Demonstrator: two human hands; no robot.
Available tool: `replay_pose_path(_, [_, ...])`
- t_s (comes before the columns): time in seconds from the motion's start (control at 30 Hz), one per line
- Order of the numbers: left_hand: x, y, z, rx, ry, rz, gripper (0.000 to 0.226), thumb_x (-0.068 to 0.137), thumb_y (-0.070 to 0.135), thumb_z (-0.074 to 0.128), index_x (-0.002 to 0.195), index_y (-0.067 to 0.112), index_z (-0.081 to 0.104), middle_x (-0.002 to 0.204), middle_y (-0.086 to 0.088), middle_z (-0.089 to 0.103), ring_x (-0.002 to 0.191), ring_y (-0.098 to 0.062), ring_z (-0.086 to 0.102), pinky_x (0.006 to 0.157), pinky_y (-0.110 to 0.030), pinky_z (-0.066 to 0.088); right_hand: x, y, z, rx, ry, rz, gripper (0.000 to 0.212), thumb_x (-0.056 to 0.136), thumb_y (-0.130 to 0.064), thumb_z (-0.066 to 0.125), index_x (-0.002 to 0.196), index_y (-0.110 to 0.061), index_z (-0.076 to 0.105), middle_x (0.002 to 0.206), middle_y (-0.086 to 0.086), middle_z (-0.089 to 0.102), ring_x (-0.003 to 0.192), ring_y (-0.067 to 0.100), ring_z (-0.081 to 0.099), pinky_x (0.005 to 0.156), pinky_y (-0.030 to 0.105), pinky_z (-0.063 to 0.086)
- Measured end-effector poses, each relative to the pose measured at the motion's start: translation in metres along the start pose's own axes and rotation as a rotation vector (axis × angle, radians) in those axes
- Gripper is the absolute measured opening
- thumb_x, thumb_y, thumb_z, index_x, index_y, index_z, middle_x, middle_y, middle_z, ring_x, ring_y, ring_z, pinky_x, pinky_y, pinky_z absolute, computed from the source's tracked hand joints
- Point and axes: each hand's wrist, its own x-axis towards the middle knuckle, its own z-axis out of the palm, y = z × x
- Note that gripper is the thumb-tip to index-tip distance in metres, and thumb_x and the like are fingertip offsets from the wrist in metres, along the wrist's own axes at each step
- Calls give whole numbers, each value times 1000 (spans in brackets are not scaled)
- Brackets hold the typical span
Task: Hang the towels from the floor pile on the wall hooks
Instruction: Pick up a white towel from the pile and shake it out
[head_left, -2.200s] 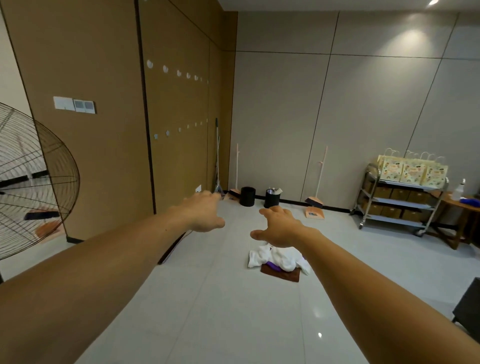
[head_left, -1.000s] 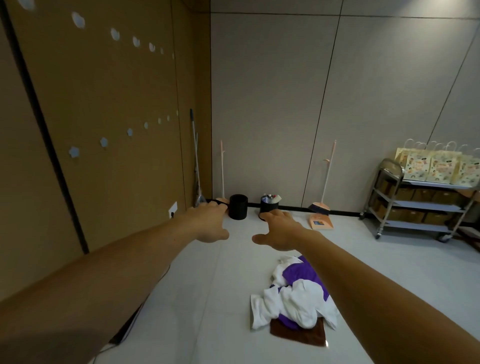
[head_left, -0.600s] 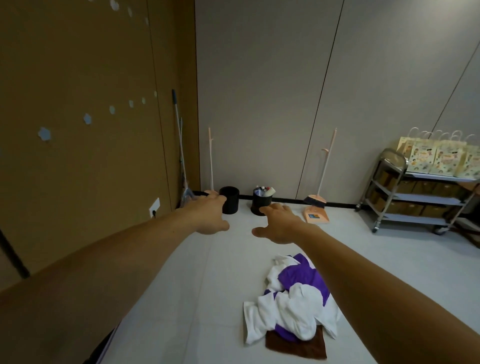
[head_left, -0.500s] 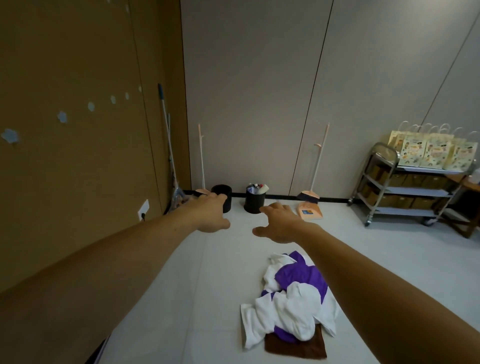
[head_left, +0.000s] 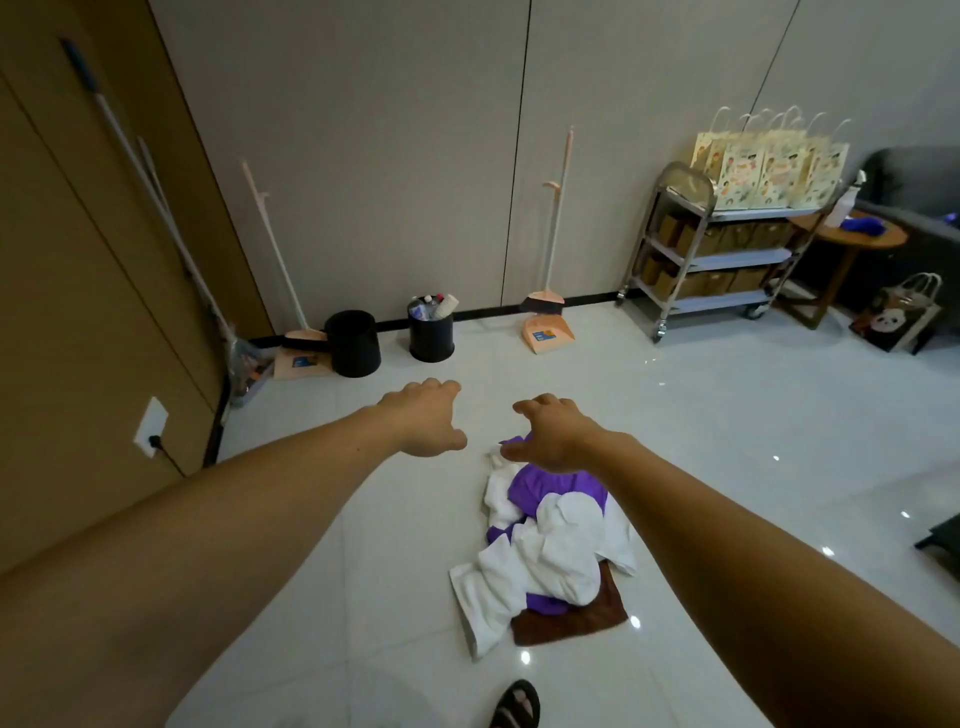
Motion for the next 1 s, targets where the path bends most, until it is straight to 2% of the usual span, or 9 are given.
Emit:
replay_pose_path(0.37, [182, 5, 44, -31, -200, 8, 79, 84, 46, 57, 149, 23, 19, 152, -5, 30, 130, -30, 41, 98, -41, 42, 164, 71, 34, 78, -217, 66, 73, 87, -54, 57, 146, -17, 35, 149, 13, 36, 136, 35, 33, 108, 45, 35])
replay_pose_path(0.5, [231, -3, 72, -55, -306, 37, 78, 85, 46, 56, 150, 20, 19, 151, -7, 31, 131, -30, 40, 100, -41, 41, 209, 88, 59, 96, -303, 93, 74, 89, -52, 55, 148, -16, 31, 152, 16, 31, 139, 36, 29, 111, 45, 32])
replay_pose_path(0.63, [290, -18, 110, -79, -374, 73, 73, 87, 47, 54, 147, 18, 23, 149, -8, 34, 130, -29, 40, 97, -41, 41, 255, 101, 92, 141, -373, 145, 71, 89, -50, 56, 147, -16, 34, 148, 14, 37, 135, 37, 33, 107, 44, 34])
replay_pose_path(0.87, [390, -53, 217, -155, -509, 55, 64, 88, 41, 52, 143, 16, 31, 143, -7, 41, 121, -28, 48, 92, -37, 44, 343, 128, 194, 233, -476, 242, 58, 93, -43, 52, 141, -12, 43, 143, 14, 45, 129, 34, 42, 107, 43, 37])
replay_pose_path(1.0, [438, -63, 311, -166, -585, 54, 60, 89, 40, 50, 142, 15, 34, 143, -7, 42, 126, -26, 45, 99, -36, 40, 393, 153, 286, 265, -510, 246, 54, 93, -42, 52, 137, -10, 46, 138, 15, 47, 125, 35, 44, 104, 43, 38])
